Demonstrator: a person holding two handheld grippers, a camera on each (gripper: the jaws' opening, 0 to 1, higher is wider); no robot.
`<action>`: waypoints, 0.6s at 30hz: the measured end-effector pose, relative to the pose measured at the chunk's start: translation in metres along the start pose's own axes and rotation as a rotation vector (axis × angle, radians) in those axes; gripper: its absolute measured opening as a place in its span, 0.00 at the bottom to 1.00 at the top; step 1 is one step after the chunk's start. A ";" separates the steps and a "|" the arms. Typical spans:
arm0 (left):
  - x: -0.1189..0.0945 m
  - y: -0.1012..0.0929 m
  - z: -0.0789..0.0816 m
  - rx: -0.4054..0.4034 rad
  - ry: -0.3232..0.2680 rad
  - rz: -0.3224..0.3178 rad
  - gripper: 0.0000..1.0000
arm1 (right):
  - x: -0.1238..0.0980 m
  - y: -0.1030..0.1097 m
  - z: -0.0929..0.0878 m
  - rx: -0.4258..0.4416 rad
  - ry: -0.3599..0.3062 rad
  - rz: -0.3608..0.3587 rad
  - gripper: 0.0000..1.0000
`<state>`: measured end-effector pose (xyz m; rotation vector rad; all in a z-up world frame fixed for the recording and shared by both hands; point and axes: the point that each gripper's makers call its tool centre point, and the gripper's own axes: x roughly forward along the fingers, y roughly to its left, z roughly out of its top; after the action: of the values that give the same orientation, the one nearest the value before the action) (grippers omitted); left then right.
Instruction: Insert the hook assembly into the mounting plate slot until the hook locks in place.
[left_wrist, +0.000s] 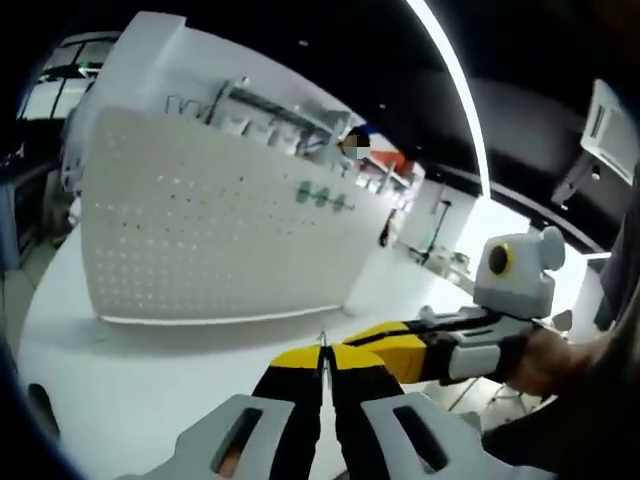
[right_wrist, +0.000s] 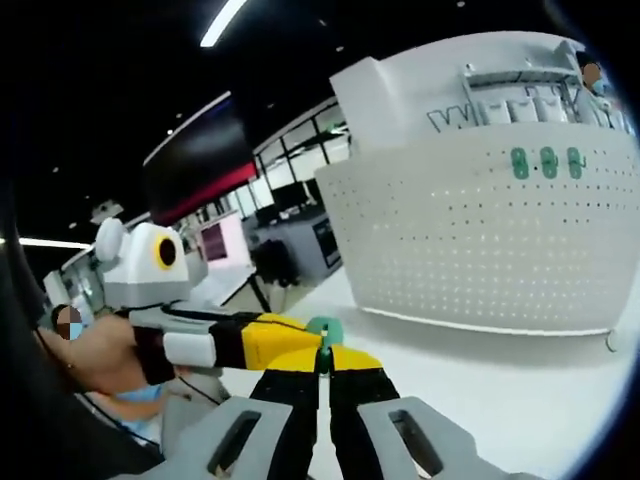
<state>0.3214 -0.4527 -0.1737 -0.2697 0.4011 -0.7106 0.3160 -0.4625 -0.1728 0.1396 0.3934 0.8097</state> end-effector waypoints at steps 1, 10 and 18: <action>0.000 0.000 0.000 0.010 0.003 0.001 0.02 | 0.000 0.000 0.000 -0.011 0.002 -0.003 0.00; -0.001 0.001 -0.008 0.055 0.037 0.015 0.10 | -0.005 -0.011 0.002 -0.036 -0.003 -0.036 0.00; 0.000 -0.001 -0.017 0.127 0.087 0.009 0.37 | -0.008 -0.020 0.004 -0.054 -0.005 -0.062 0.00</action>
<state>0.3133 -0.4554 -0.1888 -0.1176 0.4379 -0.7379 0.3257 -0.4822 -0.1725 0.0790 0.3686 0.7581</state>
